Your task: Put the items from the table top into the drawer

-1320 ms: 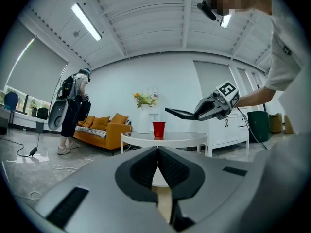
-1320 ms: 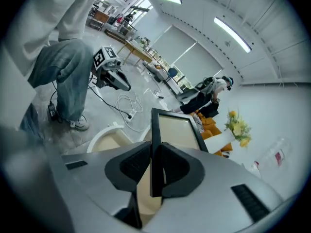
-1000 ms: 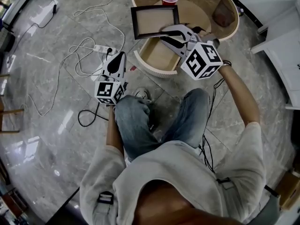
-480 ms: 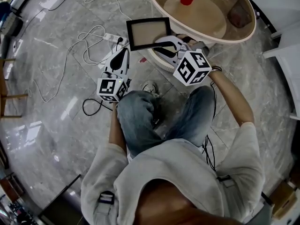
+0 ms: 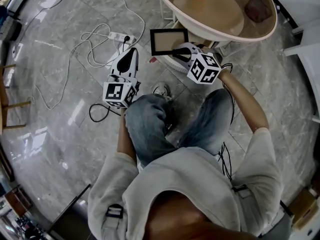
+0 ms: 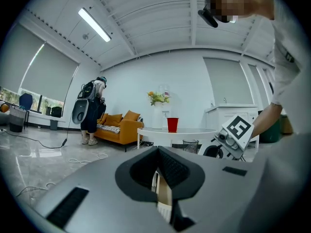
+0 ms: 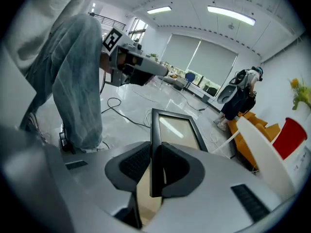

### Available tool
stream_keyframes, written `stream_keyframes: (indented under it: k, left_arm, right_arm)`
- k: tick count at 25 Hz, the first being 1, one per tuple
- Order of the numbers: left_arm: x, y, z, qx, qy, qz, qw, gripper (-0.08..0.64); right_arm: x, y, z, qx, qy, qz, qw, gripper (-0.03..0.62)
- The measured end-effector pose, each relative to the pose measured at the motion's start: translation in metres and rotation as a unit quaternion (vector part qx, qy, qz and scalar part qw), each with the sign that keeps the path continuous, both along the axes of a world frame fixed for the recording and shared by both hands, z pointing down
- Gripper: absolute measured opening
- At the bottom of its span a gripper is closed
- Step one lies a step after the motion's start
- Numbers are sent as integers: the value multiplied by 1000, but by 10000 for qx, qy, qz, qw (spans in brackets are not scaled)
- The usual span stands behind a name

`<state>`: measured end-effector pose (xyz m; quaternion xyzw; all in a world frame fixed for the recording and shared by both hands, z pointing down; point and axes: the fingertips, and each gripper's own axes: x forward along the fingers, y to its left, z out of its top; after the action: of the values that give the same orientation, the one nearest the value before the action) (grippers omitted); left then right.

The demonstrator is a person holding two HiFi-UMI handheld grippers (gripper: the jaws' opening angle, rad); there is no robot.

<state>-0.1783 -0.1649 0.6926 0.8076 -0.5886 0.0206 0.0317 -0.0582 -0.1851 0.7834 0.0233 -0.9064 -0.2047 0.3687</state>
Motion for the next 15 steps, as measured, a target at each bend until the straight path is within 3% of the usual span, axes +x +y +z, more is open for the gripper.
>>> stream_keyframes:
  k: [6, 15]
  left_arm:
    - [6, -5, 3, -9, -16, 66, 10000, 15]
    - [2, -4, 5, -37, -69, 30, 10000, 15]
  right_arm:
    - [29, -17, 63, -527, 464, 296, 9971, 89]
    - [65, -41, 132, -871, 1215, 603, 9869, 89]
